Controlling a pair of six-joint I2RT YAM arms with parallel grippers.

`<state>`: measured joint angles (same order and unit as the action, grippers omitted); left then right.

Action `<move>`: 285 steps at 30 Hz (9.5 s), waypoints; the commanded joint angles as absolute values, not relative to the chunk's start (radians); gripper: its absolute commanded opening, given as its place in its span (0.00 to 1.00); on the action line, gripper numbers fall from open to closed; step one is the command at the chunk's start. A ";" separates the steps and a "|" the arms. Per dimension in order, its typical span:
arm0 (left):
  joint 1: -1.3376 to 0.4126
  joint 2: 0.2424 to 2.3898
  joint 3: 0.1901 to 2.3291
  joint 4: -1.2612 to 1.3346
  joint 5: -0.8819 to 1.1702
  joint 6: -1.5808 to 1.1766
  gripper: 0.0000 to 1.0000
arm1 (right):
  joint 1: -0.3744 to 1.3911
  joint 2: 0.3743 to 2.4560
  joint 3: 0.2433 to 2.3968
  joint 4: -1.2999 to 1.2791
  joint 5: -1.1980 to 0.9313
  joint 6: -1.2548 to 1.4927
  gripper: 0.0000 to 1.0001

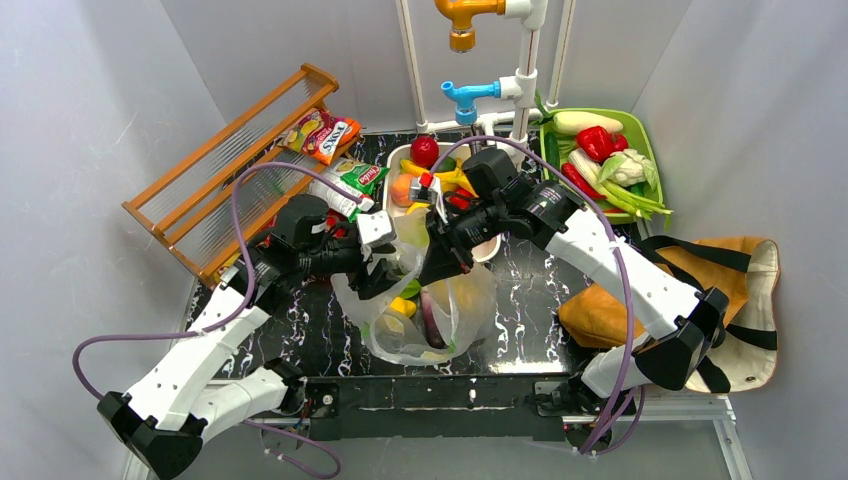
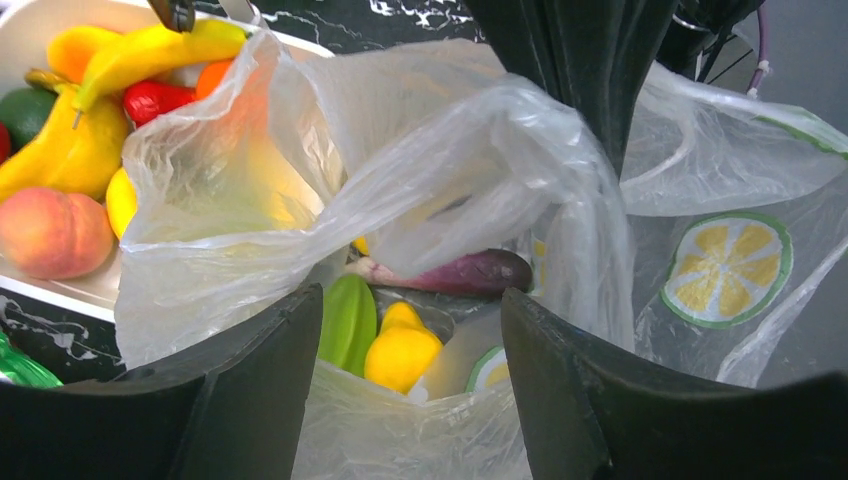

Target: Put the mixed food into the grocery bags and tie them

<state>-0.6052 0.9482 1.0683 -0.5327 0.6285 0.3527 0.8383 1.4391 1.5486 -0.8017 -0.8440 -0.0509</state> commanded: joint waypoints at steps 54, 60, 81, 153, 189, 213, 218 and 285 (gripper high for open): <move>-0.620 1.000 1.017 -0.059 0.763 0.008 0.00 | 0.801 1.147 1.408 -0.620 -0.530 0.116 0.46; -0.620 1.006 1.009 -0.008 0.748 -0.064 0.00 | 0.799 1.090 1.284 -0.590 -0.552 0.118 0.25; -0.621 1.037 1.023 0.092 0.685 -0.207 0.00 | 0.799 1.211 1.281 -0.313 -0.739 0.233 0.28; -0.621 1.041 1.061 -0.030 0.196 -0.212 0.00 | 0.845 1.407 1.434 -0.242 -0.141 0.464 0.01; -0.621 0.962 1.253 -0.313 0.044 -0.159 0.00 | 0.663 1.372 1.735 -0.617 -0.164 0.464 0.01; -0.616 0.663 0.992 -0.491 -0.259 -0.259 0.00 | 0.349 1.182 1.368 -0.728 -0.261 0.705 0.01; -0.615 0.552 0.876 -0.539 -0.365 -0.345 0.00 | 0.296 1.182 1.317 -0.727 -0.285 0.727 0.01; -0.645 1.022 1.367 -0.740 0.620 -0.134 0.72 | 0.485 1.124 1.538 -0.850 -0.567 0.377 0.01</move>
